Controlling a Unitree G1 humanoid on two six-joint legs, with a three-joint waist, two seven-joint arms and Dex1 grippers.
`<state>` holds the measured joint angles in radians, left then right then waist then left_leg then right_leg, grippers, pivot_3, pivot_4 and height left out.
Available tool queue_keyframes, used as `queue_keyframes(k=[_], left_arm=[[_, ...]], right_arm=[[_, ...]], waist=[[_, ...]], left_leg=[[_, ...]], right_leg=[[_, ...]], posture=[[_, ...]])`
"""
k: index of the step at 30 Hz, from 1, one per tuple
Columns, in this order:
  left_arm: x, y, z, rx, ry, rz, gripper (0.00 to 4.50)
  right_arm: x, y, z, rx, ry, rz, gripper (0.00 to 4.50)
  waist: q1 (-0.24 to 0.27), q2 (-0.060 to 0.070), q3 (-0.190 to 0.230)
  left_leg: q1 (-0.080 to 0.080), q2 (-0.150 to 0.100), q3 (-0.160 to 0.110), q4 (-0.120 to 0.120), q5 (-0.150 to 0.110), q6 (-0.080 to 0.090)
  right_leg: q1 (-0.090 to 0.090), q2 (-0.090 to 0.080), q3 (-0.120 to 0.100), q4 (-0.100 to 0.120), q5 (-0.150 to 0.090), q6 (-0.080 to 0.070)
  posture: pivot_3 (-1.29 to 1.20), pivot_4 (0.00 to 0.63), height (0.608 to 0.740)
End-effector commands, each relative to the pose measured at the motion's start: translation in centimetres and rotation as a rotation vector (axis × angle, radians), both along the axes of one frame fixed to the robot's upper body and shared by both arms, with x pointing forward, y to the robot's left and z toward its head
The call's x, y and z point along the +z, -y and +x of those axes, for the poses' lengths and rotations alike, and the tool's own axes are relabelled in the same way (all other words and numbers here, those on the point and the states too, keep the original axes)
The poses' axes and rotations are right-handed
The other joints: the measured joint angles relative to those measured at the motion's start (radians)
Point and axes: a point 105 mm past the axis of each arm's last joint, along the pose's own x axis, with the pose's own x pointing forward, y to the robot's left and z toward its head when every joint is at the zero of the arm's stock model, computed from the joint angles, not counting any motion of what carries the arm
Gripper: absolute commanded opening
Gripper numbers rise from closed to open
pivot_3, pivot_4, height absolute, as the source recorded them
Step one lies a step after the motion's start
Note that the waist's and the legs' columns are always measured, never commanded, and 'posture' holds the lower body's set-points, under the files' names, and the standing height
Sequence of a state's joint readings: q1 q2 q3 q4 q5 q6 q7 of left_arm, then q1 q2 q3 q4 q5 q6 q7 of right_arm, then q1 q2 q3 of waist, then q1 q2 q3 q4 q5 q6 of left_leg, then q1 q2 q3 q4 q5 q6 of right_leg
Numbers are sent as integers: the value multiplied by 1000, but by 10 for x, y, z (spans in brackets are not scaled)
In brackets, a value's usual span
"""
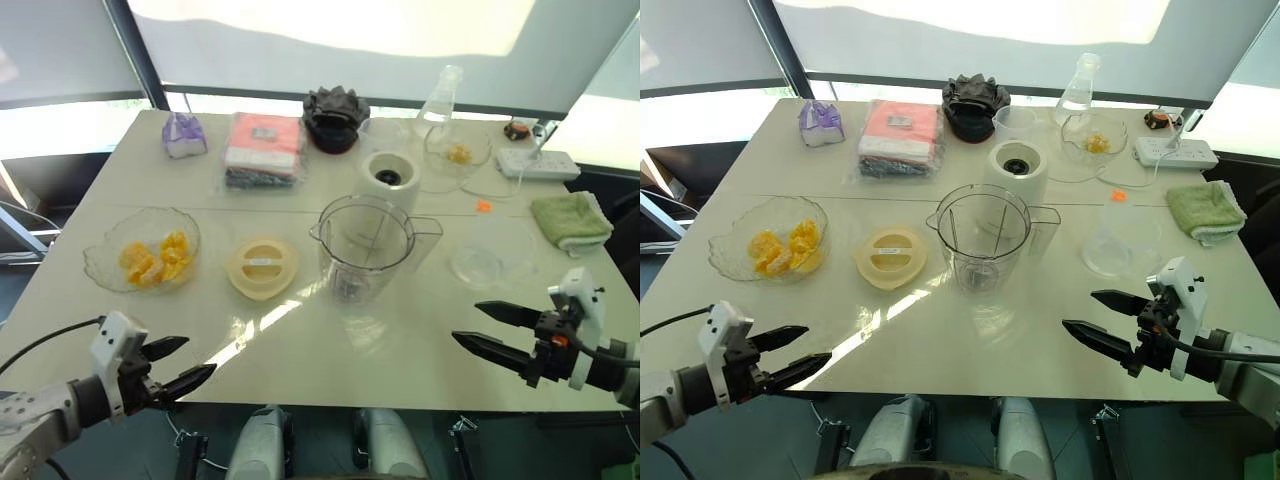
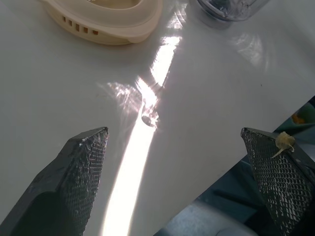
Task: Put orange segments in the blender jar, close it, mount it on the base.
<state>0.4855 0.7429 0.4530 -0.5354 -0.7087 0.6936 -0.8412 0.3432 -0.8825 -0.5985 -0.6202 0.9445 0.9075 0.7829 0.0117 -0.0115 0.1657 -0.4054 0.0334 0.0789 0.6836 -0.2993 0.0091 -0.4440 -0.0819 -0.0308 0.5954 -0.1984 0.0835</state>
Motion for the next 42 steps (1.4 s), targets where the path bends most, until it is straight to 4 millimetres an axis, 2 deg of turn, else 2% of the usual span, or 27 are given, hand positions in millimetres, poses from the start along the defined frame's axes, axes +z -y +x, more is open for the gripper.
queue_keyframes(k=[1,16,22,26,30,34,36,40,42], left_arm=[[7,5,1,-25,30,6,4500],[2,7,-4,-48,32,48,4500],[4,7,5,-32,53,31,4500],[12,3,15,1,87,29,4500],[28,-6,35,78,139,17,4500],[54,-24,71,219,186,56,4500],[63,-33,89,293,138,85,4500],[88,-33,114,363,147,40,4500],[92,-35,135,448,134,107,4500]], right_arm=[[5,-2,0,11,26,-8,4431],[3,-6,-1,29,21,-4,4431],[5,-8,5,45,42,-5,4431],[7,-8,3,48,47,-13,4431],[23,-12,5,80,91,-24,4431],[47,-19,6,119,130,-28,4431],[59,-30,0,176,137,-8,4431],[73,-42,-2,225,158,9,4431],[77,-49,0,241,175,2,4431]], waist=[[0,0,0],[0,0,0],[0,0,0],[1,0,0],[1,0,0],[2,-1,1],[3,-2,0],[0,-3,0],[0,-5,1]], left_leg=[[0,0,0,0,0,0],[0,0,0,0,0,0],[0,0,0,0,0,0],[0,0,0,0,0,0],[-1,0,0,0,0,0],[1,0,0,1,0,1],[1,0,-2,1,0,1],[1,-1,-2,1,1,1],[1,-2,0,0,0,1]], right_leg=[[0,0,0,0,0,0],[0,0,0,0,0,0],[0,0,0,0,0,0],[0,0,0,0,0,0],[0,0,0,0,0,0],[1,1,0,1,0,0],[2,2,-1,2,0,0],[3,2,-1,2,0,1],[3,2,0,1,0,1]], posture=[[0,150,740],[0,150,740],[0,150,740],[0,150,740],[0,150,740],[0,150,740],[0,150,740],[0,150,740],[0,150,740]])
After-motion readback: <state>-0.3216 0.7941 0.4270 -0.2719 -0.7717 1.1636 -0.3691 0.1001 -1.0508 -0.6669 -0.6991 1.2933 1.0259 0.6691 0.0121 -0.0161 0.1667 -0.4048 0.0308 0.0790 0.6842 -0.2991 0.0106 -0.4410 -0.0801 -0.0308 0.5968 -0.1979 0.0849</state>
